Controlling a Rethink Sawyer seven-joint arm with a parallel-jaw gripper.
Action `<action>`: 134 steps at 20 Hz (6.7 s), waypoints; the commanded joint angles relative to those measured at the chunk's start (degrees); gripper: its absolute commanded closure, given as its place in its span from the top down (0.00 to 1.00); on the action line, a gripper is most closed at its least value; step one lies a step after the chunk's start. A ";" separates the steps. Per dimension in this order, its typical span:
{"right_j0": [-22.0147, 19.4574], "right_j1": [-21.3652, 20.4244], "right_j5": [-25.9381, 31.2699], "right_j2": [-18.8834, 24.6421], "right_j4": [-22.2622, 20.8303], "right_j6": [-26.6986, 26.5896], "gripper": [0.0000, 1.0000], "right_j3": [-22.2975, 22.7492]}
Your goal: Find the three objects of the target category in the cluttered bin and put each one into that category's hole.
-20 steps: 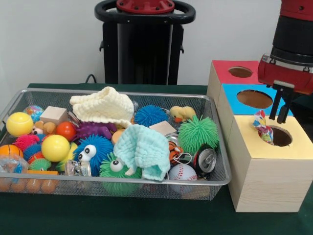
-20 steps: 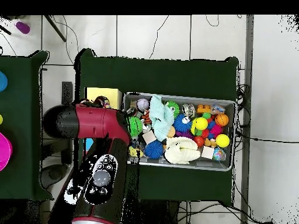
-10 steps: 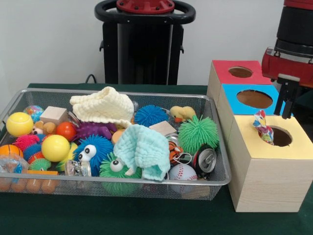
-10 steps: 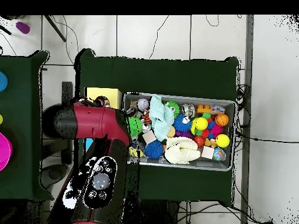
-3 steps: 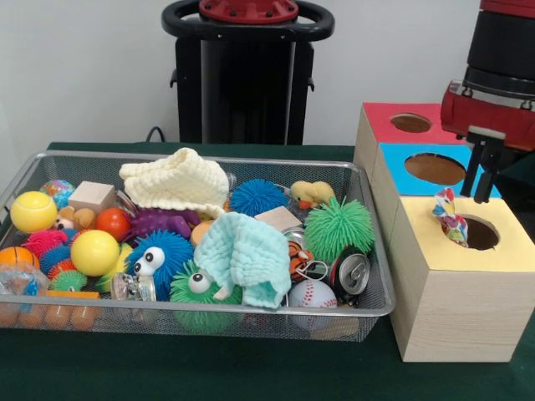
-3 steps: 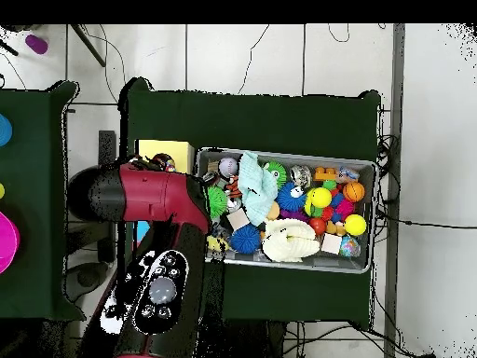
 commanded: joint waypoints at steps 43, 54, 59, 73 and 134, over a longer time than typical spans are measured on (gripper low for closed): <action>-1.91 4.05 -6.31 6.57 5.36 10.36 0.00 7.47; -1.57 4.23 -4.25 5.45 4.94 9.44 0.00 6.46; -1.92 4.33 -4.66 5.56 4.70 8.97 0.00 6.42; -5.12 5.49 -17.81 11.37 4.87 9.58 0.00 9.00; -5.11 -0.07 -1.40 6.32 -1.25 6.12 0.00 5.94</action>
